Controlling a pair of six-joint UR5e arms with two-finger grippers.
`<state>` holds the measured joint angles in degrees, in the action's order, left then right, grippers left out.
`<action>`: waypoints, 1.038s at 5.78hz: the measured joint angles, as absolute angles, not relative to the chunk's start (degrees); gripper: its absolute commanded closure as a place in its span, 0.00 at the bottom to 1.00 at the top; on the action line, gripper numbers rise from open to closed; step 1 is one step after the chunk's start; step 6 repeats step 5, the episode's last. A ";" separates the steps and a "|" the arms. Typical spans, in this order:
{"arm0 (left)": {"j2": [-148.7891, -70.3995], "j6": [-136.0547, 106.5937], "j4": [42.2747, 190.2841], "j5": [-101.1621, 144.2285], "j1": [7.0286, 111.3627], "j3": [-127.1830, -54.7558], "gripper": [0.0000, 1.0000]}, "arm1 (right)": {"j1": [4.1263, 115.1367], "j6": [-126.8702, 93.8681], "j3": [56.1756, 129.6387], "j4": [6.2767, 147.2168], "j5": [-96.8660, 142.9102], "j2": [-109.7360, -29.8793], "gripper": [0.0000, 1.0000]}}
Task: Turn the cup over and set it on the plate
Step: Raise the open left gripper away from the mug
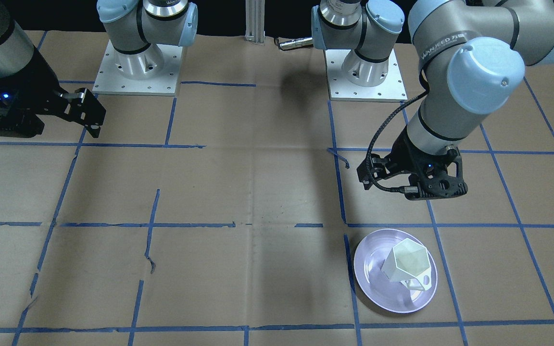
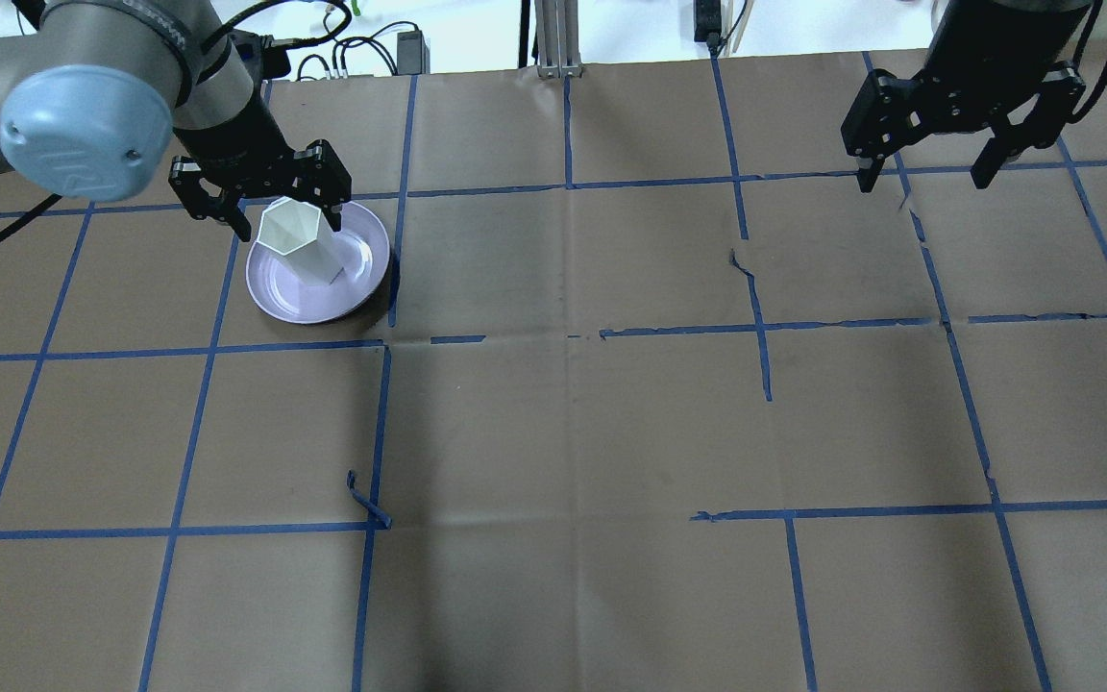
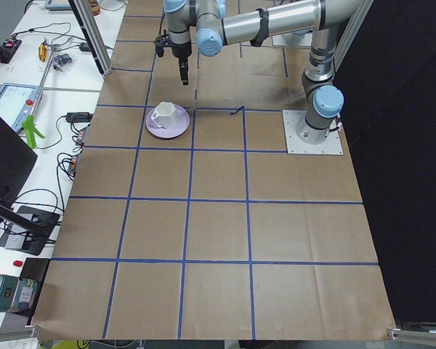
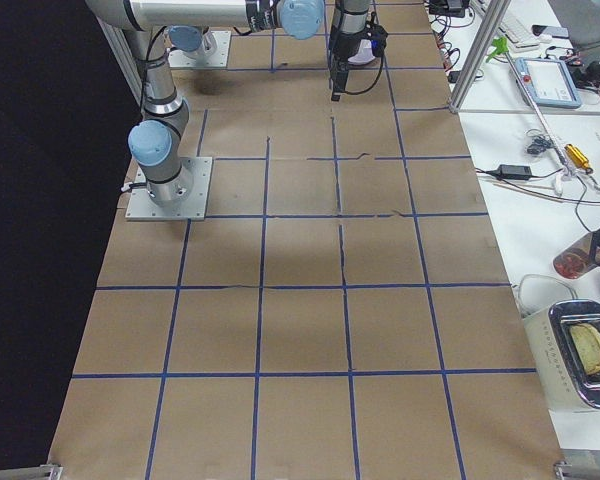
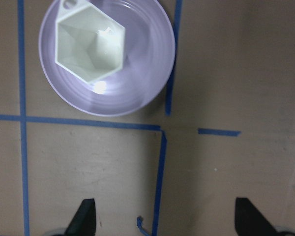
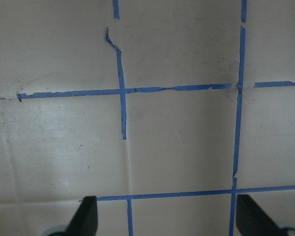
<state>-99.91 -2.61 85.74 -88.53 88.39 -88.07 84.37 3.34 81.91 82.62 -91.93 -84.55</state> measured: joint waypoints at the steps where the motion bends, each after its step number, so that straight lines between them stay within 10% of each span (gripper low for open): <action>1: -97.37 -2.69 89.83 -87.25 90.42 -87.24 0.01 | 84.37 3.34 81.91 82.62 -91.93 -84.55 0.00; 6: -93.77 -2.72 93.58 -89.42 92.28 -86.93 0.01 | 84.38 3.34 81.91 82.62 -91.93 -84.55 0.00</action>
